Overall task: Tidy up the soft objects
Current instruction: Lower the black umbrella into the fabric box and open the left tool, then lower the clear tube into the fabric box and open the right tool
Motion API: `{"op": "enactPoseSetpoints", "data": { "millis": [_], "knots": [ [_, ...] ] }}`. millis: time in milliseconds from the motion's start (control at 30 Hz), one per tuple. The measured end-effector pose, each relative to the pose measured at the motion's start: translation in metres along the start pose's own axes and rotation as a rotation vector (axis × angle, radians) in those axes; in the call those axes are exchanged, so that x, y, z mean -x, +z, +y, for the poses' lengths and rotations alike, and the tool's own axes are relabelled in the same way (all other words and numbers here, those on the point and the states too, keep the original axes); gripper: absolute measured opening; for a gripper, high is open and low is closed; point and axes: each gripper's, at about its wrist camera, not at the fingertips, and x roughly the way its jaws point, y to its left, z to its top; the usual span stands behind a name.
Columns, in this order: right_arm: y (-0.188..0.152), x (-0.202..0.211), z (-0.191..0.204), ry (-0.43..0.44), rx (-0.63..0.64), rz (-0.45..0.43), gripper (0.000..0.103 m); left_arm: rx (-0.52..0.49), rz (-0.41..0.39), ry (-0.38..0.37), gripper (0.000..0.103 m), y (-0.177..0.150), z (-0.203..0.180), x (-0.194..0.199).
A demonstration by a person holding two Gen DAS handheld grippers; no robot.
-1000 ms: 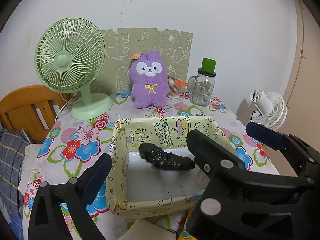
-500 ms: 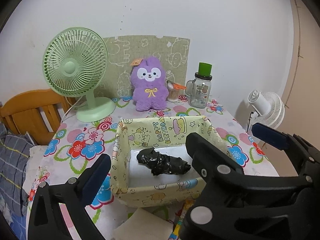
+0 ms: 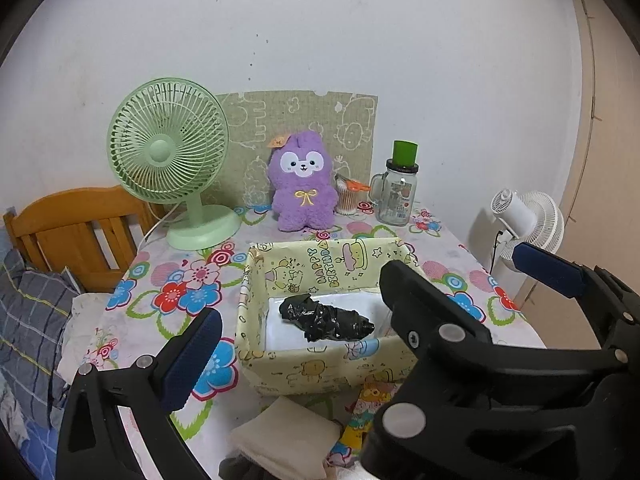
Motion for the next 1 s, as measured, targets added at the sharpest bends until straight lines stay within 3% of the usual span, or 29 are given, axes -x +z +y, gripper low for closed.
{"op": "enactPoseSetpoints", "data": {
  "millis": [467, 1000],
  "knots": [
    [-0.005, 0.039, 0.002, 0.003, 0.0, -0.038, 0.103, 0.009, -0.053, -0.031, 0.103, -0.008, -0.007, 0.034],
    [-0.022, 0.068, 0.009, -0.019, 0.013, -0.046, 0.103, -0.023, -0.06, 0.001, 0.103, -0.028, -0.012, 0.06]
  ]
}}
